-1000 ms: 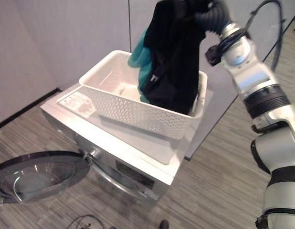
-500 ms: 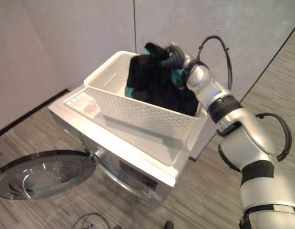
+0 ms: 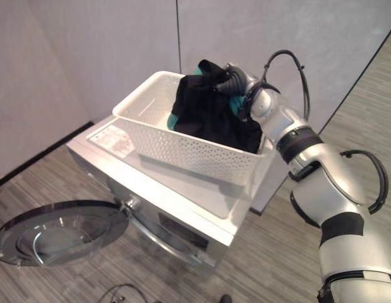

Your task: Grab the laundry basket,head to the washer,open it,put in the laundry and shut it.

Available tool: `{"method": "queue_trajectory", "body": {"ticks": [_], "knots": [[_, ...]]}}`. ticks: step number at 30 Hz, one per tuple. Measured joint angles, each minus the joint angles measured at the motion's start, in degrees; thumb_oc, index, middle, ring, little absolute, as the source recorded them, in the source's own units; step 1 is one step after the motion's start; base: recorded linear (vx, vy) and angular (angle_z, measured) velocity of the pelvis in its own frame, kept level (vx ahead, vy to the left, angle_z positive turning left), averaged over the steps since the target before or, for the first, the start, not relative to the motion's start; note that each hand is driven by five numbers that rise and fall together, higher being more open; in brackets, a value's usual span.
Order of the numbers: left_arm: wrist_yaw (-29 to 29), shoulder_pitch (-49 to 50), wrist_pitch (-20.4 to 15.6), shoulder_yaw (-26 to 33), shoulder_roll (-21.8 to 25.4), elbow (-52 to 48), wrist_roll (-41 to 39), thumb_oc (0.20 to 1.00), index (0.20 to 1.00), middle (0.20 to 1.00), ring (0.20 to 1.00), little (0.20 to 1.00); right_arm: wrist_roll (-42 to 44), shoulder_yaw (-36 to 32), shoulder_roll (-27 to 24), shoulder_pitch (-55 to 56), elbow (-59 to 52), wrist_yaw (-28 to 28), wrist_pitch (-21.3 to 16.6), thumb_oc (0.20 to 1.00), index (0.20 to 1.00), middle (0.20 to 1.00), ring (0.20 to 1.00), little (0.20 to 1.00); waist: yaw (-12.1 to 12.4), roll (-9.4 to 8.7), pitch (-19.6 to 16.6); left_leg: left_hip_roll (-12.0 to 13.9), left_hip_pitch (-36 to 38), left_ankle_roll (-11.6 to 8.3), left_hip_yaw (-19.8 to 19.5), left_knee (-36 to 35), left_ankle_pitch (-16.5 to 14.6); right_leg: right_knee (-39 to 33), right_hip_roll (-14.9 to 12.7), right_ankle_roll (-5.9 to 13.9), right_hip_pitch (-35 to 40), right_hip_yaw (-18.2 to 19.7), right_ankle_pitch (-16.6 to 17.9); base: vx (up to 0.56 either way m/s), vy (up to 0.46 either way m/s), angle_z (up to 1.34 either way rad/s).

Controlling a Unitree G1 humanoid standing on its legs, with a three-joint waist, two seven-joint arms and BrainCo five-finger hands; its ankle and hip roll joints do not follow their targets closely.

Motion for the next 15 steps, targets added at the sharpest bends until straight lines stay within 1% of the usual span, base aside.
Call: {"method": "queue_trajectory", "body": {"ticks": [4,6,11,13,14,15], "knots": [[-0.02,-0.12,0.0,-0.61,0.02,0.0,0.06,1.0,1.0,1.0,1.0,1.0,1.49,-0.48,-1.4,-1.17,-1.61,-0.2,-0.19,0.2,0.2,0.2,0.2,0.2,-0.64,0.01,0.0,0.02,0.04,0.0,0.05,-0.02,0.0,-0.12,0.02,0.06,0.0,0.05,-0.05,0.0,0.0,0.0],[-0.03,-0.39,-0.01,-0.65,-0.01,-0.01,0.11,1.0,1.0,1.0,1.0,1.0,1.51,-0.48,-3.99,-2.22,-1.94,-0.67,-0.21,0.2,0.2,0.2,0.2,0.2,-0.57,0.02,0.01,-0.03,0.03,0.0,0.04,-0.04,0.0,-0.1,-0.02,0.1,0.0,0.03,-0.08,0.0,0.0,0.0],[0.0,-0.41,-0.06,-1.09,-0.08,-0.04,0.84,1.0,1.0,1.0,1.0,1.0,1.77,-1.07,-9.21,-3.97,-6.6,-4.82,-0.97,0.2,0.2,0.2,0.2,0.2,-0.87,0.6,0.26,-0.02,0.06,0.02,0.07,-0.07,-0.01,-0.44,-0.02,0.12,-0.03,0.1,-0.15,0.0,0.0,0.0],[-0.01,-0.43,-0.08,-1.11,-0.18,-0.02,1.52,1.0,1.0,1.0,1.0,1.0,1.77,-1.27,-9.94,-4.64,-7.7,-6.05,-1.37,0.2,0.2,0.2,0.2,0.2,-1.01,1.0,0.08,0.0,0.12,0.02,0.09,-0.07,-0.01,-0.44,0.0,0.11,-0.03,0.19,-0.15,0.0,0.0,0.0],[0.01,-0.43,-0.12,-1.21,-0.2,-0.03,1.67,1.0,1.0,1.0,1.0,1.0,1.79,-3.32,-10.27,-4.7,-9.41,-7.51,-1.86,0.2,0.2,0.2,0.2,0.2,-0.89,1.34,0.14,0.02,0.11,0.06,0.11,-0.08,-0.04,-0.45,0.01,0.11,-0.04,0.21,-0.17,0.0,0.0,0.0],[0.01,-0.43,-0.12,-1.22,-0.2,-0.03,1.68,1.0,1.0,1.0,1.0,1.0,1.79,-3.79,-10.36,-4.93,-9.55,-8.3,-2.5,0.2,0.2,0.2,0.2,0.2,-0.9,1.49,0.17,0.02,0.13,0.06,0.13,-0.07,-0.04,-0.45,0.02,0.11,-0.04,0.23,-0.17,0.0,0.0,0.0]]}}
